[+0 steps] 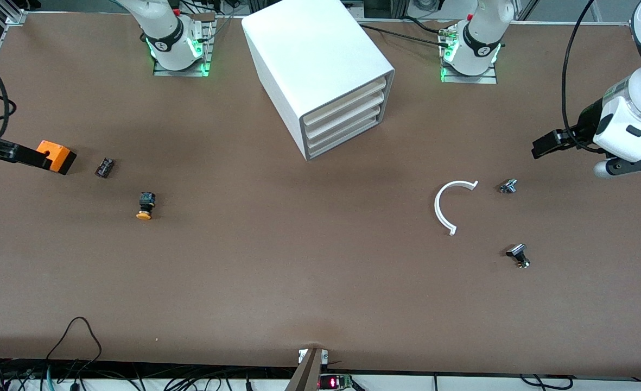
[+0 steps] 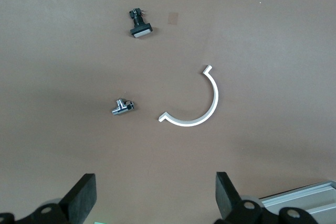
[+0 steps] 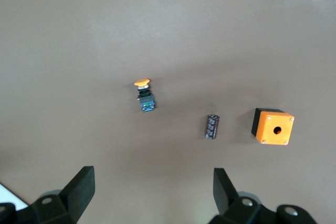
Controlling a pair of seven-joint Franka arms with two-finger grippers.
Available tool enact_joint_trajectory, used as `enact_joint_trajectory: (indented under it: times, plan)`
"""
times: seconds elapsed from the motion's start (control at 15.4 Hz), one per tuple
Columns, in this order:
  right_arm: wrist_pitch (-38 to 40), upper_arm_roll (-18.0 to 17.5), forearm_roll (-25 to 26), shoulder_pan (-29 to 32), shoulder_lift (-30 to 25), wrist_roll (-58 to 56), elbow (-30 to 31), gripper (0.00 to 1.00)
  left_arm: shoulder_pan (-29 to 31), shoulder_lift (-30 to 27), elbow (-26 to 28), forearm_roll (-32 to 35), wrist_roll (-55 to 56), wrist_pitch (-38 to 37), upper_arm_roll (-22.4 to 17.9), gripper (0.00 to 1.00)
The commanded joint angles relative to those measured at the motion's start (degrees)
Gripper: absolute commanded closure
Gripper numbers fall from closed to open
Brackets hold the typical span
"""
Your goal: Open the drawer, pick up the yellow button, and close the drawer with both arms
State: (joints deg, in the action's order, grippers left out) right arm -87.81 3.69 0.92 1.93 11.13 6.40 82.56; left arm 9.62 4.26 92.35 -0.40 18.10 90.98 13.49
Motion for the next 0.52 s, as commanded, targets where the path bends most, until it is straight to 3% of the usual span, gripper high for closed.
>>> enact_joint_trajectory:
  times: [0.0, 0.45]
  plan:
    - [-2.0, -1.4, 1.3, 0.0, -6.5, -0.9, 8.2, 0.00, -0.4, 0.9, -2.0, 0.4, -0.9, -1.0, -0.5, 0.00]
    - [-3.4, -0.8, 1.4, 0.4, -6.9, -5.0, 10.1, 0.00, 1.1, 0.9, -2.1, -0.7, -1.4, -1.0, -0.7, 0.00]
